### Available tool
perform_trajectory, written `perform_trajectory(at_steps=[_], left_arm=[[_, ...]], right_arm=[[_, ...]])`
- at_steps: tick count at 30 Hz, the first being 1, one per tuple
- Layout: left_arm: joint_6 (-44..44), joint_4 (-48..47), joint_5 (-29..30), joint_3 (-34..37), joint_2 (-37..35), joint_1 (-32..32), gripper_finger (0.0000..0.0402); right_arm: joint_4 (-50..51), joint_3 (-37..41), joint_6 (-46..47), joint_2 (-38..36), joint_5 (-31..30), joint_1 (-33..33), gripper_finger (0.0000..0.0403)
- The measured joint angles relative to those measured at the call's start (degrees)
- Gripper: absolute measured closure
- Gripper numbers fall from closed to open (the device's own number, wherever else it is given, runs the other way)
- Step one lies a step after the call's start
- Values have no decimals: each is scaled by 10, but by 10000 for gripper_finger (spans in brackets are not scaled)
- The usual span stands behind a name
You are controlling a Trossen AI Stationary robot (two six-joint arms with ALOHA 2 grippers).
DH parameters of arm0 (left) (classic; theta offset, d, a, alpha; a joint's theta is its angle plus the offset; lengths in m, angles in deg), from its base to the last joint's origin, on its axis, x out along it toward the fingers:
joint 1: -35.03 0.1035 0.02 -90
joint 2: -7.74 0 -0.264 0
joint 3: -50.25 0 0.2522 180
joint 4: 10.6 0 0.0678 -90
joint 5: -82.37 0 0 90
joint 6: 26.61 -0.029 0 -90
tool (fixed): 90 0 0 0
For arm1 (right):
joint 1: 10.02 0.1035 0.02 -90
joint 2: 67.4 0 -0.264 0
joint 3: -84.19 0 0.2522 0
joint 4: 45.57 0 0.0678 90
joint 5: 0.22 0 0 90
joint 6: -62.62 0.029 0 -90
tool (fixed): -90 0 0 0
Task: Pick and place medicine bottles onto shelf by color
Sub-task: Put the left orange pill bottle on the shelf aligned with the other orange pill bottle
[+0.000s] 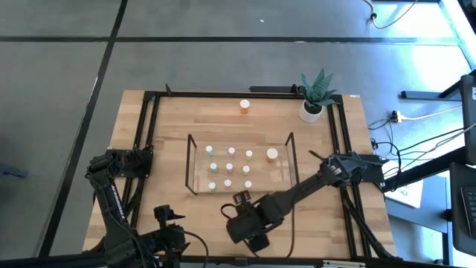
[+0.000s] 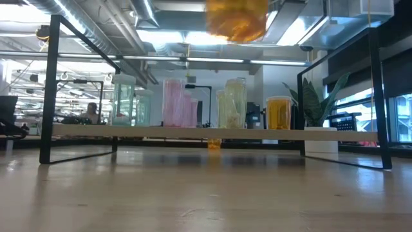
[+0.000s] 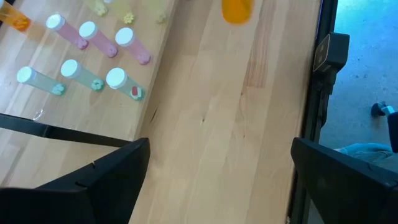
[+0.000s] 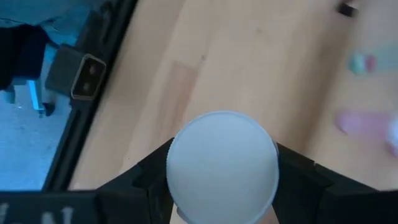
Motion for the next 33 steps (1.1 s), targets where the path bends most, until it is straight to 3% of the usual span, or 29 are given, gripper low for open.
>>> perform_trajectory(at_steps=[14,22,28,33], left_arm=[[0,0,-1,0,0,0,17],[0,0,-1,0,0,0,17],[0,0,-1,0,0,0,17],[0,0,-1,0,0,0,17]], right_arm=[[166,0,158,-106,-128,15,197],[176,3,176,-134,-134,15,196],[171,102,201,-182,-140,4,196],[96,223,203,-240,-148,-15,196]])
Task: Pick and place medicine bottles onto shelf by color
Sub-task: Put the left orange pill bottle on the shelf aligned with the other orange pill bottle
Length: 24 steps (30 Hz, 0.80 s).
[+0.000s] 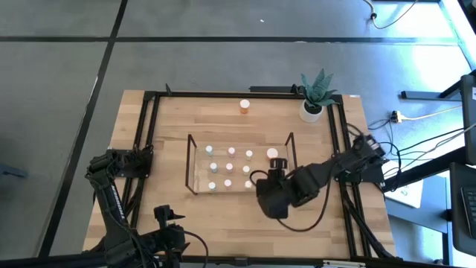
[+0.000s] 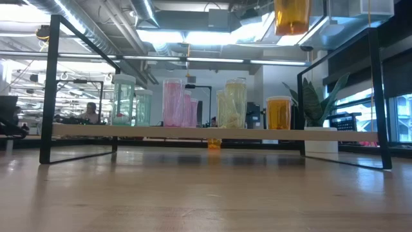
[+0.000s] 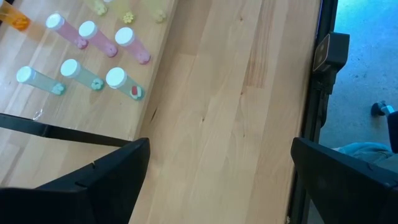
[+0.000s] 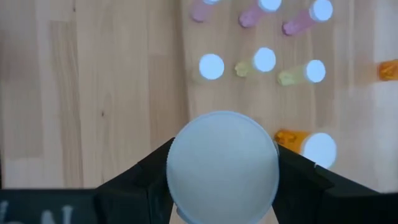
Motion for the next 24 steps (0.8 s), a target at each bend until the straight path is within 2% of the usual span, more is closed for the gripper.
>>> perform_trajectory(at_steps=[5,10,15,24], left_arm=[[0,0,0,0,0,0,17],[0,0,0,0,0,0,17],[0,0,0,0,0,0,17],[0,0,0,0,0,0,17]], right_arm=[[-114,137,16,-73,10,-30,196],[-191,231,28,-116,32,-70,196],[-237,283,-8,-118,70,-94,196],[-282,335,-35,-119,53,-107,196]])
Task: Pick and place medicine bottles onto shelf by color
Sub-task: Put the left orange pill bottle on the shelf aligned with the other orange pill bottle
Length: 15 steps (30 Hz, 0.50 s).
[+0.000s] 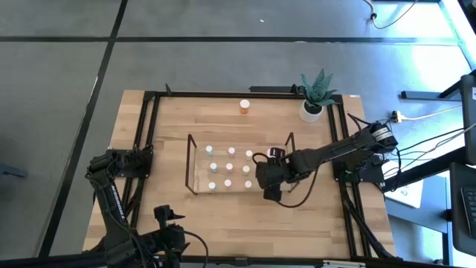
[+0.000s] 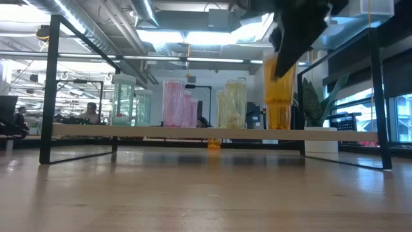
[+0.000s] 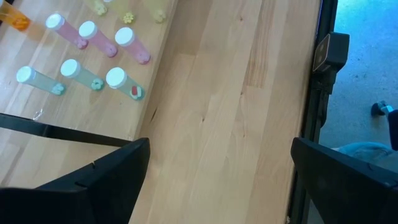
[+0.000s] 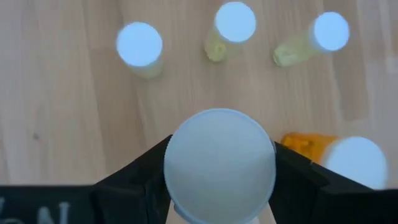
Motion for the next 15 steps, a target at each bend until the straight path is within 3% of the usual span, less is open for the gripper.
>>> perform_trajectory(at_steps=[15], left_arm=[[0,0,0,0,0,0,17]], right_arm=[[-62,78,-12,1,-5,-6,196]])
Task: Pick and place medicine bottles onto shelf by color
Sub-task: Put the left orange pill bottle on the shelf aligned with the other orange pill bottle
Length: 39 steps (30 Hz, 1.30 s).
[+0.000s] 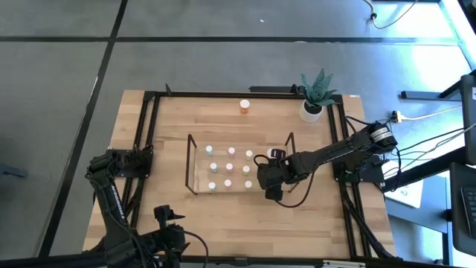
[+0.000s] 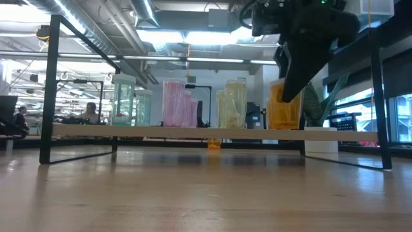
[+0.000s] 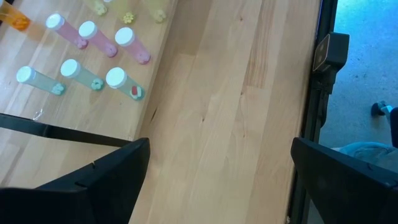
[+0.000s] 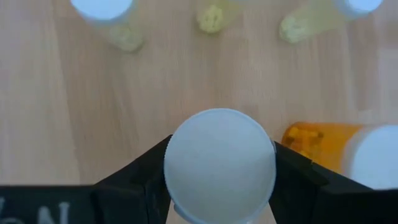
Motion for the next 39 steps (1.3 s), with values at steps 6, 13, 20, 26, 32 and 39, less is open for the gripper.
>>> perform_trajectory(at_steps=[6,13,20,26,32,39], left_arm=[[0,0,0,0,0,0,17],[0,0,0,0,0,0,17],[0,0,0,0,0,0,17],[0,0,0,0,0,0,17],[0,0,0,0,0,0,17],[0,0,0,0,0,0,17]], right_arm=[[0,0,-13,0,-28,0,196],[0,0,-13,0,-19,-1,196],[0,0,-14,0,-19,-1,196],[0,0,-15,0,-32,-1,176],[1,0,-17,0,-43,-5,141],[1,0,-18,0,-66,-5,135]])
